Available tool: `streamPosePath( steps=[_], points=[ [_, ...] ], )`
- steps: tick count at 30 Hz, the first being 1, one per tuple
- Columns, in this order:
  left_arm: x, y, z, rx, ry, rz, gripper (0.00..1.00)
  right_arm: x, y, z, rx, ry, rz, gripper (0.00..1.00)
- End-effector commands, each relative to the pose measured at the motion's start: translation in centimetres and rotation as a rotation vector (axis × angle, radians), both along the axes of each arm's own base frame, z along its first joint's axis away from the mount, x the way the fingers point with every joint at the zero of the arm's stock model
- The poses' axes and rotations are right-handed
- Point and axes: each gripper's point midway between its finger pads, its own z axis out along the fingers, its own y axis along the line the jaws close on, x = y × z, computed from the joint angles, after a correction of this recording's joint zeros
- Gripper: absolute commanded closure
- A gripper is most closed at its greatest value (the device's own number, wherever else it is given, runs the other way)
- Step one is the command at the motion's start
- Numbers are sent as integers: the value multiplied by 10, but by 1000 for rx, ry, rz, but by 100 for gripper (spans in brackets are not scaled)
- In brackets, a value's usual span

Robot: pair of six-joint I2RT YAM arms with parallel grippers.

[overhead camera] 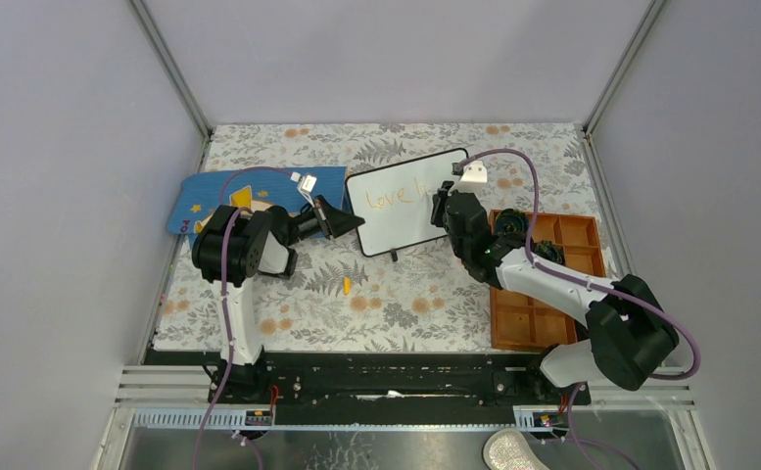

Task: Write a sentence on the whiteboard

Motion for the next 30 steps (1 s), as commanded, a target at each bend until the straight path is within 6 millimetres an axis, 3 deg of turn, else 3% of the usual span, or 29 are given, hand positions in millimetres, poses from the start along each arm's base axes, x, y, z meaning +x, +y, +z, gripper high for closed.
streamPosePath(
  steps=[1, 5, 16, 30],
  points=[
    [-9, -2, -2, 4, -4, -22, 93, -3, -9, 1, 9, 1, -20, 100],
    [-9, -2, -2, 5, -4, -22, 93, -6, -11, 1, 15, 3, -23, 100],
    [-9, -2, -2, 6, -3, -21, 93, -9, -13, 39, 90, -85, -20, 100],
    [-9, -2, -3, 7, -1, -22, 93, 2, -1, 37, 114, -81, 4, 100]
  ],
)
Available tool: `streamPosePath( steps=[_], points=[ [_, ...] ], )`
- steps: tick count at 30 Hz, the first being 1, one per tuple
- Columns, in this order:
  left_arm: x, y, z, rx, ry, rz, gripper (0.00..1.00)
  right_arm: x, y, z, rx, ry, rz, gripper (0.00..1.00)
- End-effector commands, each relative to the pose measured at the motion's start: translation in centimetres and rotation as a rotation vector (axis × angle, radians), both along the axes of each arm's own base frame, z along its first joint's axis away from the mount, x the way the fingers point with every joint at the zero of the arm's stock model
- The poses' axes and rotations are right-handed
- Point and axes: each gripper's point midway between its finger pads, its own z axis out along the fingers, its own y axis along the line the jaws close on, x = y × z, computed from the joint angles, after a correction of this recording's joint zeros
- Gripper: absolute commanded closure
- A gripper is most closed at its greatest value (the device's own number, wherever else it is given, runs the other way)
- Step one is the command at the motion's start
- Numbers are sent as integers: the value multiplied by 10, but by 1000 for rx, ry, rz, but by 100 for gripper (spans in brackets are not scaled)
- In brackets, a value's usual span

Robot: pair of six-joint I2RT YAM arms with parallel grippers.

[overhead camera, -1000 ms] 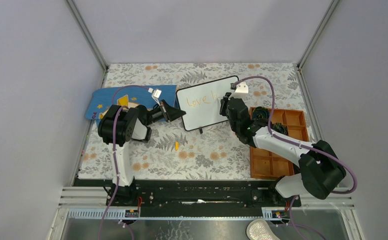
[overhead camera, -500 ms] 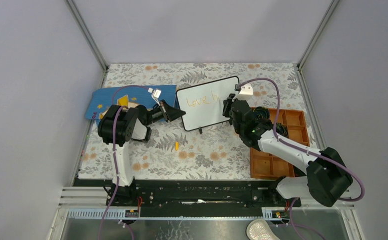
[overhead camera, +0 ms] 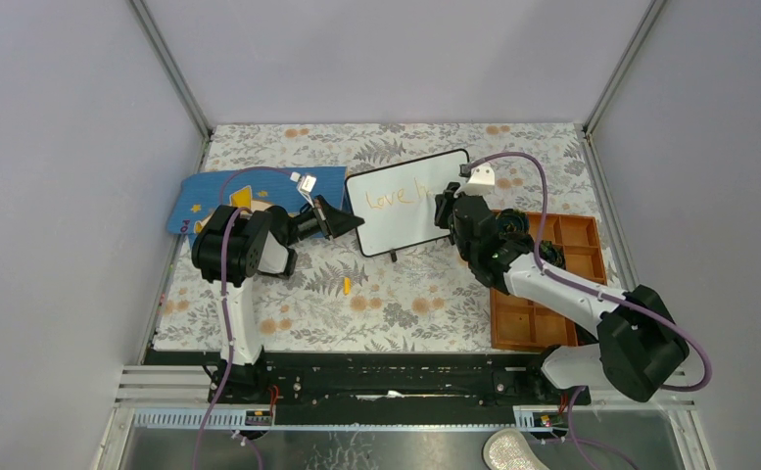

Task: Write a sentence on the whiteboard

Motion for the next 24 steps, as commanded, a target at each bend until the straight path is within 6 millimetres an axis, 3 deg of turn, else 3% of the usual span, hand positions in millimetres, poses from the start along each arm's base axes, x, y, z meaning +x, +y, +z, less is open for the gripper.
streamPosePath(
  steps=[1, 24],
  points=[
    [-10, -3, -3, 3, 5, -24, 93, 14, 4, 26, 68, -61, -11, 100],
    [-10, -3, -4, 8, 10, -28, 100, 26, -8, 20, 58, -56, -58, 100]
  ],
)
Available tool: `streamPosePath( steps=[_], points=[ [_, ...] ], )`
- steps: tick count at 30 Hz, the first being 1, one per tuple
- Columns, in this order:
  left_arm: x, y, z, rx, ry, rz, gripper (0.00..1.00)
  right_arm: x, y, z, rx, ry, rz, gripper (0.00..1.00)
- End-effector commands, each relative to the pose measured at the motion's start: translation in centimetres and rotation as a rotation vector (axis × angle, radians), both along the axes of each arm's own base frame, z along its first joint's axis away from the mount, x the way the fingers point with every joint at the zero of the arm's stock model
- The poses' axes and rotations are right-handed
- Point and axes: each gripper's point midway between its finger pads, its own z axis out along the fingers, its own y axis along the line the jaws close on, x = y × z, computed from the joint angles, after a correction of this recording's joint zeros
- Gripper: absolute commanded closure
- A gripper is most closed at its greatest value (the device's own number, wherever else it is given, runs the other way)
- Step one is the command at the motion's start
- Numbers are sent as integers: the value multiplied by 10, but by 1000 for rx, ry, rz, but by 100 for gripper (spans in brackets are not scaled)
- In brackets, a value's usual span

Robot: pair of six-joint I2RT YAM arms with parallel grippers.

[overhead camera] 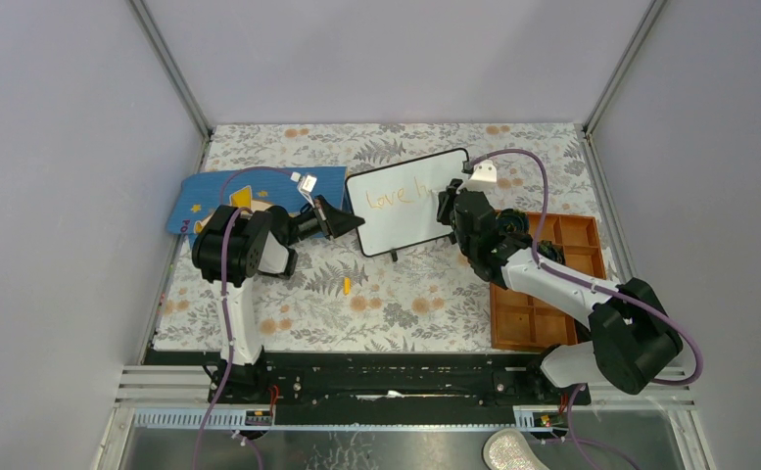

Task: Write a sentence on the whiteboard

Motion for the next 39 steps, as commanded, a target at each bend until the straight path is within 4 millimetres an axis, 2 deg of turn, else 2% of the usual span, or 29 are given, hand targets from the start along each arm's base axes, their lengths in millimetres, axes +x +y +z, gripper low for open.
streamPosePath(
  steps=[1, 13, 18, 26, 39],
  points=[
    [-10, -3, -4, 7, 12, -28, 100, 13, -1, 32, 54, -79, -29, 100],
    [-10, -3, -3, 7, 11, -28, 100, 19, -2, 43, 46, -100, -40, 100],
    [-10, -3, -4, 7, 13, -29, 100, 19, 3, 45, 48, -103, -11, 100],
    [-10, -3, -4, 8, 14, -29, 100, 14, 8, 33, 47, -76, 22, 100],
    [-10, -3, -4, 9, 13, -27, 100, 4, 5, 9, 23, -10, 37, 100]
  ],
)
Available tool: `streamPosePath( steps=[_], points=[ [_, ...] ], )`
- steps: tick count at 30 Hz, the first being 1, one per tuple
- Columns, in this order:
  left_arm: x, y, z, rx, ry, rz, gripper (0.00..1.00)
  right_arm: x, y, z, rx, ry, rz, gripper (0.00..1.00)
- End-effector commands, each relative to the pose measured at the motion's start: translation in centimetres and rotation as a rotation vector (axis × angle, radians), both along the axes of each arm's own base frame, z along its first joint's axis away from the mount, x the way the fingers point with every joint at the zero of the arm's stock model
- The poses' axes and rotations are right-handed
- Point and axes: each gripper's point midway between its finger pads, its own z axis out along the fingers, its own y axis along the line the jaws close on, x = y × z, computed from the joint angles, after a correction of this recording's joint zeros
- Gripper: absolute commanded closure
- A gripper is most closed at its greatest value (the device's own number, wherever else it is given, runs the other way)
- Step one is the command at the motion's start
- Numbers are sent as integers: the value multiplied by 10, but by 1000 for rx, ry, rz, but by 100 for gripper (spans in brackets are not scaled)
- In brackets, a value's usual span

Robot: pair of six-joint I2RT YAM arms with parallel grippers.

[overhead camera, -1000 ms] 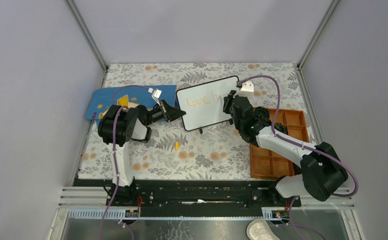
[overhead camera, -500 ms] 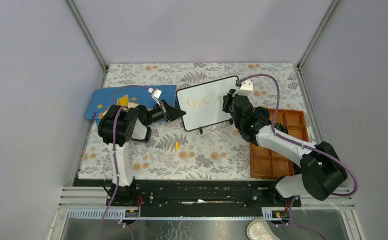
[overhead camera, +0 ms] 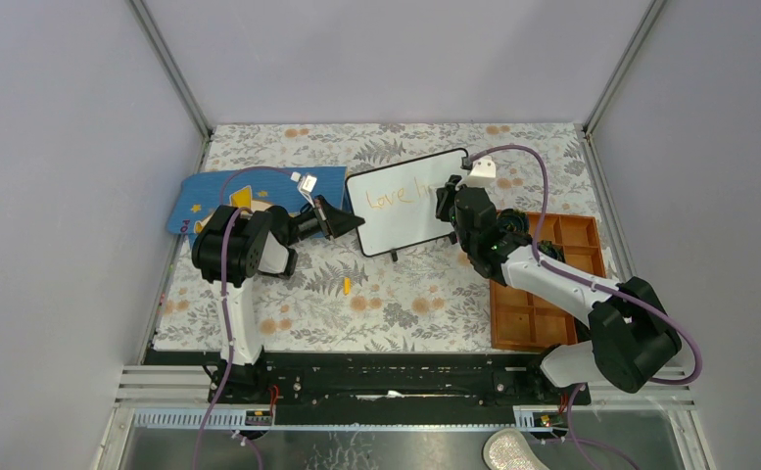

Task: Write a sentence on the whiteboard

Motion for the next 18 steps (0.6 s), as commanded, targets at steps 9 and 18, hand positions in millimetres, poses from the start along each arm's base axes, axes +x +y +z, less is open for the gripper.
streamPosePath(
  steps=[9, 18],
  points=[
    [-9, -2, -4, 8, 16, -23, 100, -5, -4, -10, -13, 33, 9, 100],
    [-9, -2, -5, 9, 18, -24, 100, -5, -16, -14, -45, 45, -51, 100]
  ],
)
